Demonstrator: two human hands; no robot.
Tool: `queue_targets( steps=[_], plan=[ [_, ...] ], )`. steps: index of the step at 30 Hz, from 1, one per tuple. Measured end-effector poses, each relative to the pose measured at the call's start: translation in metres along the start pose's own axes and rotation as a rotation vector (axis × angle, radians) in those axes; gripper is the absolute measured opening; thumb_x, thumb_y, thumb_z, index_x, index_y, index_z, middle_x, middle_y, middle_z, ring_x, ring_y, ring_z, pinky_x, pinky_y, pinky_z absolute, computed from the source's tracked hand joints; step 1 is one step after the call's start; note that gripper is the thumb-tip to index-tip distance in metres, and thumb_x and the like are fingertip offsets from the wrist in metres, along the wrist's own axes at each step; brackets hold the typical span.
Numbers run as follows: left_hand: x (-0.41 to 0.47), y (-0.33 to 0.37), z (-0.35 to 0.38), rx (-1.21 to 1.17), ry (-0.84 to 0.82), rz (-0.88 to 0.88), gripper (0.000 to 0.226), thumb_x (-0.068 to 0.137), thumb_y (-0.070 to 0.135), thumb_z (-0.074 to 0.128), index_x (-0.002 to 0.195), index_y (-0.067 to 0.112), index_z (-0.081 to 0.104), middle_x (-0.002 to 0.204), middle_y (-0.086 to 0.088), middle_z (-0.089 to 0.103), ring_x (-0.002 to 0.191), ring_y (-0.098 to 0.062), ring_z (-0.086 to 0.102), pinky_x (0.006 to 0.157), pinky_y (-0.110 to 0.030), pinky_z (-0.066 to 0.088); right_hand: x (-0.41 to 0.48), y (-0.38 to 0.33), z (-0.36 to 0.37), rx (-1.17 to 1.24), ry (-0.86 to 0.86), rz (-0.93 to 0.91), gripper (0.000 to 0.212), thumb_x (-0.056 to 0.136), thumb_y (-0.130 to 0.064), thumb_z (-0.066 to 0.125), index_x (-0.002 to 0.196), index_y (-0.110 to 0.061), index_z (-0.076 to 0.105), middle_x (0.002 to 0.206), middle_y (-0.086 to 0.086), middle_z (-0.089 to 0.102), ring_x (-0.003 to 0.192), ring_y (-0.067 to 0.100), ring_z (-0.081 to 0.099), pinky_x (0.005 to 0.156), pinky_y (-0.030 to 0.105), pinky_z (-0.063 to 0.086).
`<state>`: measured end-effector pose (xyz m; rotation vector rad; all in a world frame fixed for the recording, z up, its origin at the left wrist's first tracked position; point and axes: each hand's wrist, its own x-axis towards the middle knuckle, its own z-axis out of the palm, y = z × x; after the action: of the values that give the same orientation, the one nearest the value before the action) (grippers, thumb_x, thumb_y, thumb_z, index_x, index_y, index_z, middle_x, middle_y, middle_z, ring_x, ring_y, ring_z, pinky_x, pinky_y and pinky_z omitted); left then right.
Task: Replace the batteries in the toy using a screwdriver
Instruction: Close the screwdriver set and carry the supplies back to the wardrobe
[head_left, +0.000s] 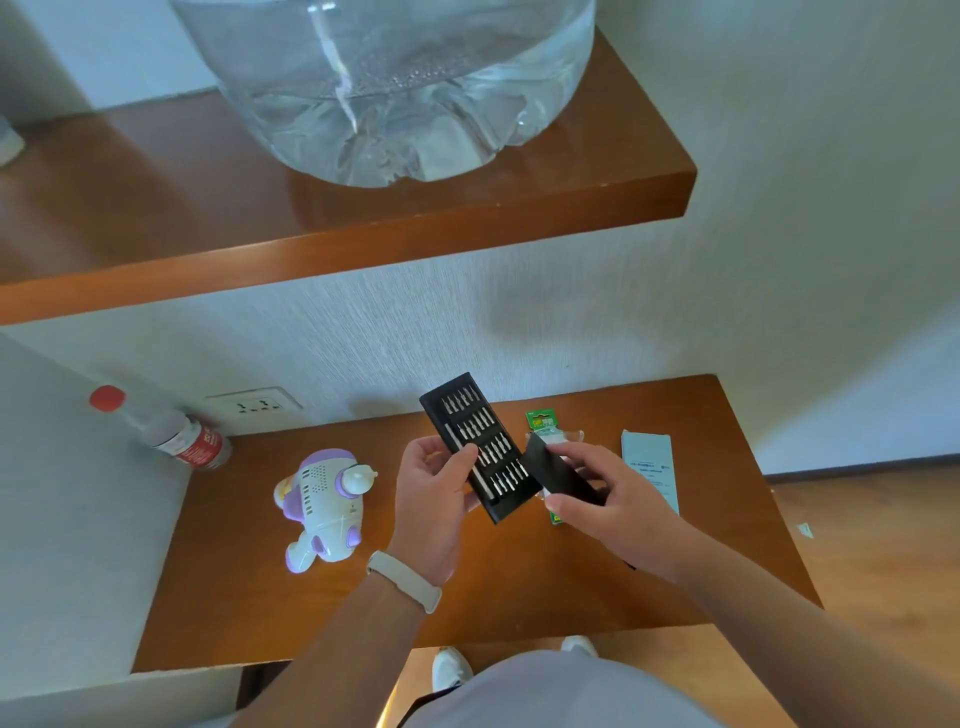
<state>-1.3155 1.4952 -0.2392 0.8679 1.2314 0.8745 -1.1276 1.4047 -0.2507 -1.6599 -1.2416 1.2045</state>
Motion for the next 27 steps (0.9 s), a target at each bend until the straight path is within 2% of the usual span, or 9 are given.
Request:
queue_targets(
  steps=[3,7,9,12,16,21,27],
  plan=[
    [-0.003,0.004,0.004,-0.042,0.019,0.068,0.018,0.097,0.012,0.063,0.11,0.011,0.05,0.098,-0.003,0.076,0.096,-0.023,0.075,0.068,-0.032,0.061,-0.002,-0.002,-0.001,-0.203,0.049,-0.075,0.058,0.073,-0.069,0.062,0.126,-0.061,0.039,0.124,-0.028,0.045,0.111,-0.002,0.05,0.074,0.012,0.053],
    [-0.007,0.011,0.006,-0.067,0.043,0.102,0.019,0.096,0.013,0.065,0.108,0.013,0.051,0.096,-0.001,0.075,0.099,-0.024,0.074,0.071,-0.034,0.062,-0.005,-0.01,0.001,-0.331,0.108,-0.087,0.067,0.078,-0.064,0.067,0.136,-0.05,0.037,0.127,-0.022,0.04,0.111,0.006,0.049,0.08,0.019,0.056],
    [-0.008,0.014,0.006,-0.1,0.057,0.105,0.019,0.095,0.013,0.066,0.107,0.014,0.05,0.095,-0.001,0.074,0.1,-0.023,0.074,0.071,-0.033,0.062,-0.007,-0.014,0.004,-0.389,0.123,-0.1,0.068,0.079,-0.063,0.068,0.137,-0.049,0.035,0.128,-0.021,0.039,0.111,0.009,0.048,0.083,0.023,0.058],
    [-0.009,0.018,0.005,-0.157,0.07,0.101,0.019,0.095,0.013,0.066,0.106,0.014,0.05,0.098,-0.003,0.074,0.101,-0.022,0.073,0.071,-0.031,0.061,-0.012,-0.019,0.007,-0.485,0.124,-0.14,0.068,0.081,-0.067,0.064,0.138,-0.05,0.033,0.13,-0.019,0.039,0.113,0.007,0.043,0.084,0.022,0.056],
    [-0.01,0.022,0.0,-0.188,0.048,0.114,0.018,0.096,0.014,0.065,0.105,0.016,0.049,0.089,0.007,0.073,0.1,-0.016,0.073,0.068,-0.027,0.06,-0.018,-0.023,0.01,-0.58,0.133,-0.149,0.068,0.082,-0.068,0.06,0.141,-0.047,0.033,0.136,-0.014,0.039,0.119,0.008,0.04,0.092,0.027,0.054],
    [-0.01,0.026,-0.005,-0.218,0.044,0.093,0.018,0.096,0.013,0.065,0.106,0.016,0.05,0.091,0.003,0.074,0.099,-0.018,0.074,0.069,-0.029,0.061,-0.025,-0.029,0.012,-0.676,0.146,-0.158,0.068,0.085,-0.068,0.057,0.145,-0.045,0.033,0.139,-0.013,0.039,0.119,0.008,0.039,0.094,0.024,0.052],
    [-0.01,0.029,-0.012,-0.224,0.065,0.051,0.019,0.097,0.015,0.064,0.108,0.018,0.049,0.108,-0.007,0.068,0.102,-0.021,0.073,0.074,-0.033,0.062,-0.029,-0.032,0.017,-0.721,0.149,-0.155,0.069,0.084,-0.069,0.055,0.145,-0.045,0.034,0.138,-0.013,0.041,0.118,0.008,0.041,0.095,0.027,0.051]
  ],
)
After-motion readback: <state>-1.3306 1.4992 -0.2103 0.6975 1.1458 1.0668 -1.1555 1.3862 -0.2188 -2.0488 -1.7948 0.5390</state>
